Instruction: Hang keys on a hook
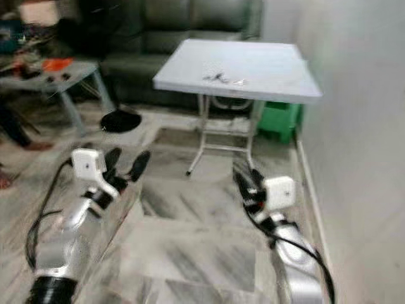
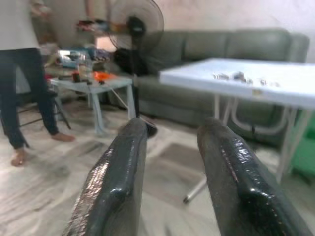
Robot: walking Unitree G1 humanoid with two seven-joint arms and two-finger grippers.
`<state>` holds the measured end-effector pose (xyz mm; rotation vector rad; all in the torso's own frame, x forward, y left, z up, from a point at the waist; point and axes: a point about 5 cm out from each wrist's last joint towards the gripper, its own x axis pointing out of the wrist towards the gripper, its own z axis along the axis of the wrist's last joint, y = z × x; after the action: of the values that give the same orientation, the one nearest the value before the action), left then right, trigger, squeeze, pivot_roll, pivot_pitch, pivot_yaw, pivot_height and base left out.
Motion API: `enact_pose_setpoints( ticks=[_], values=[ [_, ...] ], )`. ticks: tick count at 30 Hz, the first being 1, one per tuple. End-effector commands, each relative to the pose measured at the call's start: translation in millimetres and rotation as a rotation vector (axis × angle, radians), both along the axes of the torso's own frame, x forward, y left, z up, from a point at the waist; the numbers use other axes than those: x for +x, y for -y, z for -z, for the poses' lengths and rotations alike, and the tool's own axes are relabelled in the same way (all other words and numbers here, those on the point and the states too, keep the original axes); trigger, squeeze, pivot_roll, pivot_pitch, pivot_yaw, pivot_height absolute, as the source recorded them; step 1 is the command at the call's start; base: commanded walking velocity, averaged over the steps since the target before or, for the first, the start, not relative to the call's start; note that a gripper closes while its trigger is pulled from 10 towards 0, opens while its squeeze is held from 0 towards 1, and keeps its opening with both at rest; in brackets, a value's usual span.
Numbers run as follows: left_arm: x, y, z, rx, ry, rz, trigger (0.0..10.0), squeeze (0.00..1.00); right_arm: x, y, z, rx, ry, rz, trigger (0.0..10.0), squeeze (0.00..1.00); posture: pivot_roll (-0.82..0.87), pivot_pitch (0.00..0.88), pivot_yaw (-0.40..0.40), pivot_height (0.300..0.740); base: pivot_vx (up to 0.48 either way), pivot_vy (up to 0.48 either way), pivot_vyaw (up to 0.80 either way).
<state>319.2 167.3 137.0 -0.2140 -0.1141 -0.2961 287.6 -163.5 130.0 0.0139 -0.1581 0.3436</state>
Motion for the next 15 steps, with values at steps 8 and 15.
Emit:
enact_pose_setpoints(
  ticks=[8, 15],
  values=[
    [7.0, -8.8, 1.6, 0.022, 0.001, -0.049, 10.0, 0.0, 5.8, 24.0, -0.7, 0.008, 0.008, 0.07, 10.0, 0.0, -0.03, 0.0, -0.013, 0.74, 0.0, 0.0, 0.3],
    [3.0, -3.7, 10.1, 0.022, -0.016, -0.07, 10.0, 0.0, 1.1, 16.1, 5.8, 0.038, 0.002, 0.077, 10.0, 0.0, -0.03, 0.0, -0.009, 0.74, 0.0, 0.0, 0.0]
  ],
)
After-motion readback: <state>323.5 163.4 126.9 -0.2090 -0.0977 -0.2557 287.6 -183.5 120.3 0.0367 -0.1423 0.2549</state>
